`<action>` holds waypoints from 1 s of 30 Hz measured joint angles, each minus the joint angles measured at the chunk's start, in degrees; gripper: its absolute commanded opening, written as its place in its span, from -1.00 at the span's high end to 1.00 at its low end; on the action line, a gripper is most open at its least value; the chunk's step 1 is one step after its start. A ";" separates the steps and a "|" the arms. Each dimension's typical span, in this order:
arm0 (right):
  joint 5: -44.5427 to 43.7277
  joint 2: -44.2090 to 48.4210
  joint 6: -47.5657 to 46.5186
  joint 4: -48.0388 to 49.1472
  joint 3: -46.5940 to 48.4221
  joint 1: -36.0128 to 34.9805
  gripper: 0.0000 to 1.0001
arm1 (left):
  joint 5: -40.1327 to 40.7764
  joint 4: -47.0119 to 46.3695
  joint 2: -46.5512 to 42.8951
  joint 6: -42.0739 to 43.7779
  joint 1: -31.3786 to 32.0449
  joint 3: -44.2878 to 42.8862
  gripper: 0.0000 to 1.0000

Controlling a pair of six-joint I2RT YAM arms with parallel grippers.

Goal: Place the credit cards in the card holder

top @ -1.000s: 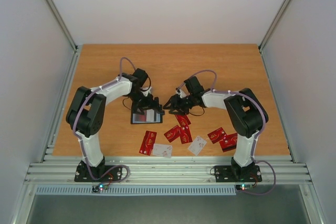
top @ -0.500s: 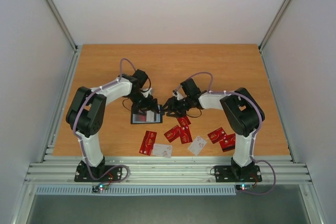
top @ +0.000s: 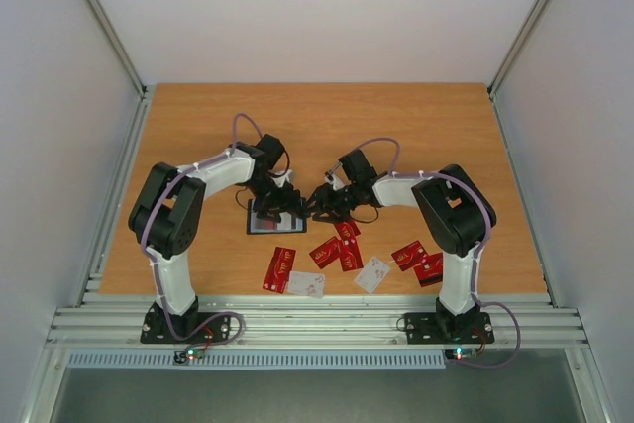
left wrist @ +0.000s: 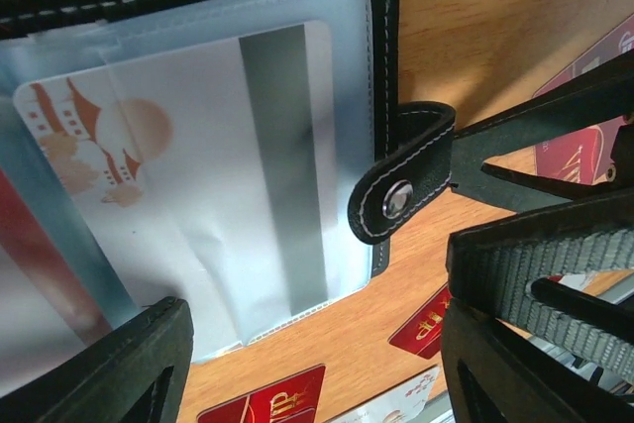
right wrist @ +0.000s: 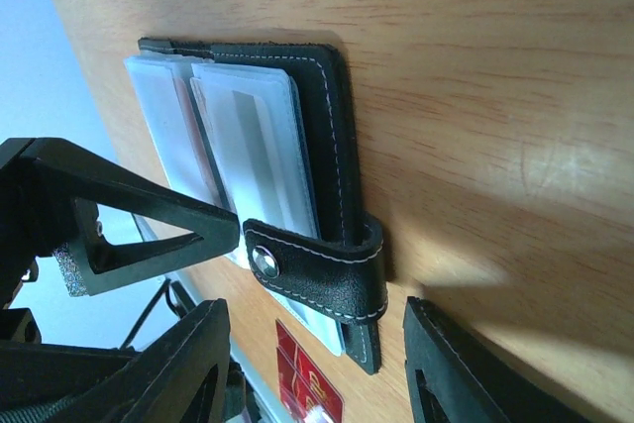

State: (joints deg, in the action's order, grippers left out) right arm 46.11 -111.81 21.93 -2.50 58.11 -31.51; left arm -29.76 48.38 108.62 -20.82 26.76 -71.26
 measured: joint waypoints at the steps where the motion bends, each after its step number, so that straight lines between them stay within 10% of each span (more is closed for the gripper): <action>1: 0.00 -0.02 0.09 0.09 0.00 0.00 0.01 | 0.02 0.00 0.00 -0.09 0.00 0.00 -0.40; 30: 0.17 -0.31 0.35 0.85 0.00 -0.07 0.02 | 4.11 0.15 0.63 0.02 0.00 -0.90 -0.33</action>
State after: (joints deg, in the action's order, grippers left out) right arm 46.28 -112.12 22.28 -1.65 58.11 -31.57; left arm -25.65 48.53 109.25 -20.80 26.76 -72.16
